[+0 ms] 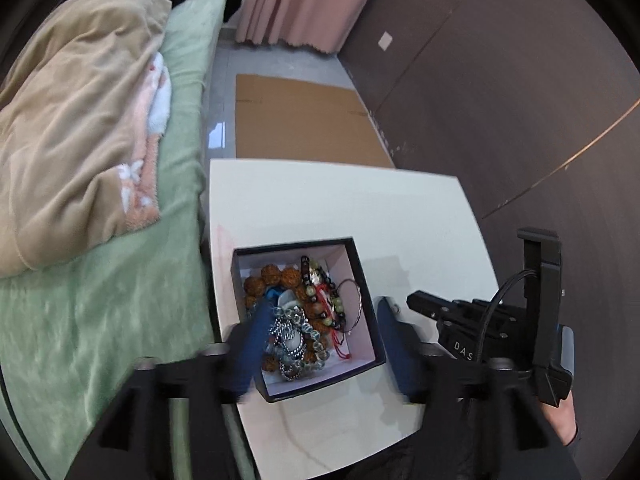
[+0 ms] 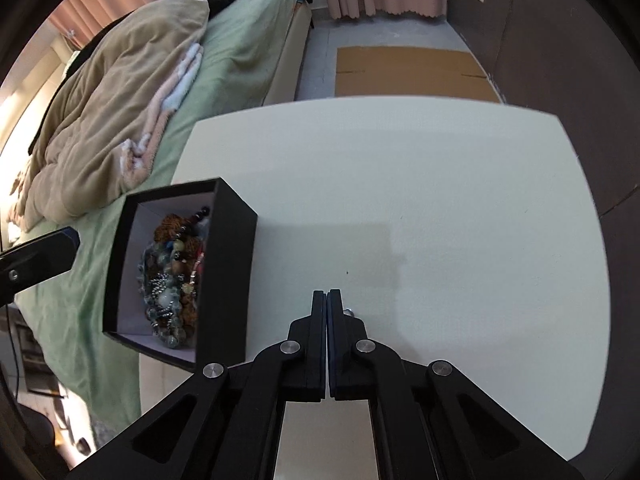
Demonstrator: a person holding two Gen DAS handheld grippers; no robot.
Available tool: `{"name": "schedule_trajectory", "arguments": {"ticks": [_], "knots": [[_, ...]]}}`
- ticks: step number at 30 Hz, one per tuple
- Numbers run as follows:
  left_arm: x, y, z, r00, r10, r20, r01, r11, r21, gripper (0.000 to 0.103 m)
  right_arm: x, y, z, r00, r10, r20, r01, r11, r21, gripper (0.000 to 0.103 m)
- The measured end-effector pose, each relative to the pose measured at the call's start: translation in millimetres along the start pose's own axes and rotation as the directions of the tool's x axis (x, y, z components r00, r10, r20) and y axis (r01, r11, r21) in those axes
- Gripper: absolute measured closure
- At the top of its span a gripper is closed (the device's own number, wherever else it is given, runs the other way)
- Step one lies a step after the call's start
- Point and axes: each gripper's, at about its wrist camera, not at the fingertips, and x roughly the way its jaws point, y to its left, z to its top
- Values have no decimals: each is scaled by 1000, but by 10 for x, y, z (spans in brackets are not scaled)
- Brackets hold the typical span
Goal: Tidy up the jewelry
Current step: 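Carry the grey bracelet over the box with the left tool and release it, then pinch the small silver ring off the table with the right tool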
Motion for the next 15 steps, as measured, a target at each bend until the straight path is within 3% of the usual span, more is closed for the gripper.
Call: {"name": "schedule_trajectory", "arguments": {"ticks": [2, 6, 14, 15], "knots": [[-48, 9, -5, 1000, -5, 12, 5, 1000, -1, 38, 9, 4, 34, 1000, 10, -16, -10, 1000, 8, 100], [-118, 69, -26, 1000, -7, 20, 7, 1000, -14, 38, 72, 12, 52, 999, 7, -40, -6, 1000, 6, 68], [-258, 314, -93, 999, -8, 37, 10, 998, -66, 38, 312, 95, 33, 994, -66, -83, 64, 998, -21, 66], [-276, 342, -99, 999, -8, 40, 11, 997, -72, 38, 344, 103, 16, 992, -88, -92, 85, 996, -32, 70]]}}
